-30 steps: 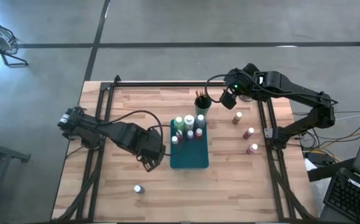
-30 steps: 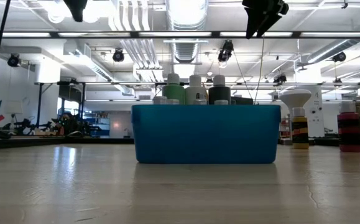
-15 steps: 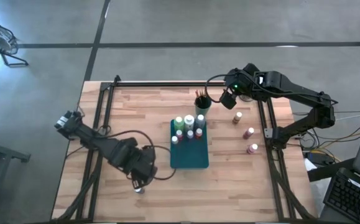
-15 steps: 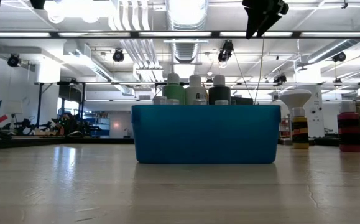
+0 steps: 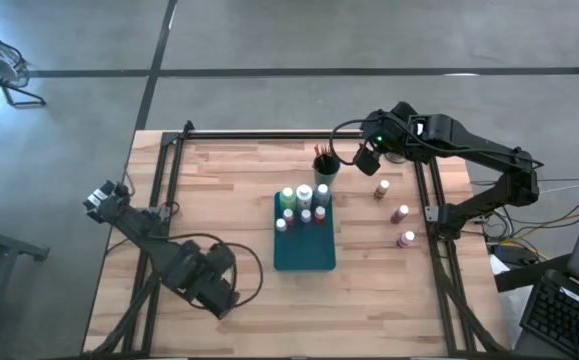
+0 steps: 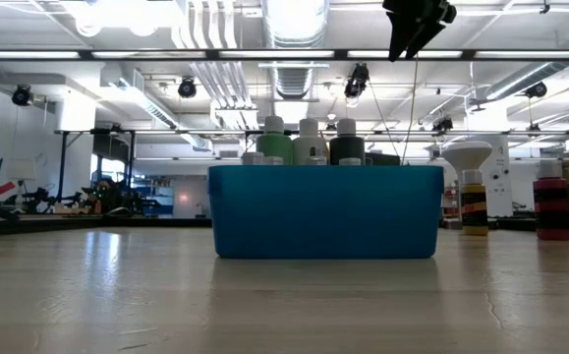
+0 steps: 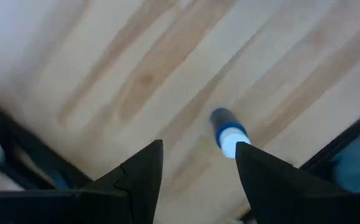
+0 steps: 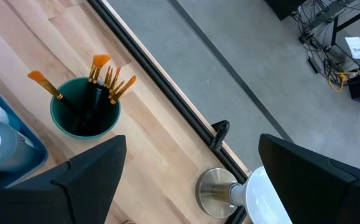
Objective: Pick & Place Paint Supplies
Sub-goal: Put the small blue paint bottle into the blue bin
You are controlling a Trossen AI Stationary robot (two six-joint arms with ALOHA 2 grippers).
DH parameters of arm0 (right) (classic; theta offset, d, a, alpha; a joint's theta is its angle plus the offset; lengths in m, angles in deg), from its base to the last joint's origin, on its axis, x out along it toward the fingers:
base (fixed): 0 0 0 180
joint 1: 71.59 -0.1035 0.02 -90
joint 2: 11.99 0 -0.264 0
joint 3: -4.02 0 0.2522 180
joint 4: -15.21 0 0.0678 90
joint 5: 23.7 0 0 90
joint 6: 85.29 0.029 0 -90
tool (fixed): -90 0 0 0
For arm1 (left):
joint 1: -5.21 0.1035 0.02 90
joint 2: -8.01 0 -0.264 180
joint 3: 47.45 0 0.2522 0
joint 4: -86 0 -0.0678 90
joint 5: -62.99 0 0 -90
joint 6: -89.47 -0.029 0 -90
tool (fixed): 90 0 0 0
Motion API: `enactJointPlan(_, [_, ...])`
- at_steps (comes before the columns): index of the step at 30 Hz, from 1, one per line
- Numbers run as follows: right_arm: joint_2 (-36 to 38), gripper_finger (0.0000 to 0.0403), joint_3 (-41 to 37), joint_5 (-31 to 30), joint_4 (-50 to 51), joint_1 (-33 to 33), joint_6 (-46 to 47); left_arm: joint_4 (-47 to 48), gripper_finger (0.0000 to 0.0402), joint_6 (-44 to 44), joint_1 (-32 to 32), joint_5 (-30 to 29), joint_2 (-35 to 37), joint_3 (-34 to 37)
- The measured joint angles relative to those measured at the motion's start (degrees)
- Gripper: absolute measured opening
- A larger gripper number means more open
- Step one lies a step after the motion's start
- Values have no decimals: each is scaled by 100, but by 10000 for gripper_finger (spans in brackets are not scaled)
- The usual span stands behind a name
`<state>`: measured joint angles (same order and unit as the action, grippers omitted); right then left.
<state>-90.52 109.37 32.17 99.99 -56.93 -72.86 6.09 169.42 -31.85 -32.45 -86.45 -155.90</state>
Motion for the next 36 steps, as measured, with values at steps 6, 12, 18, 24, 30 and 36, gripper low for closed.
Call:
enactJointPlan(6, [1, 364, 0, 0, 0, -2, 0, -303, 207, 2411, -18, 502, 2, 188])
enactJointPlan(12, [-1, 363, 0, 0, -1, -2, 0, -1016, 206, 2375, -75, 805, 2, 226])
enactJointPlan(18, [1, 363, 0, 0, -1, -2, 0, -932, 206, 2848, -125, 631, 7, 262])
enactJointPlan(24, [1, 363, 0, 0, 0, -1, -1, -818, 206, 3844, -131, 737, 11, 302])
enactJointPlan(30, [-1, 363, 0, 0, -1, 0, -2, -810, 206, 4103, -212, 329, 14, 520])
enactJointPlan(36, [1, 364, 0, 0, -1, -2, 0, -1358, 206, 4096, -251, 525, 10, 1136])
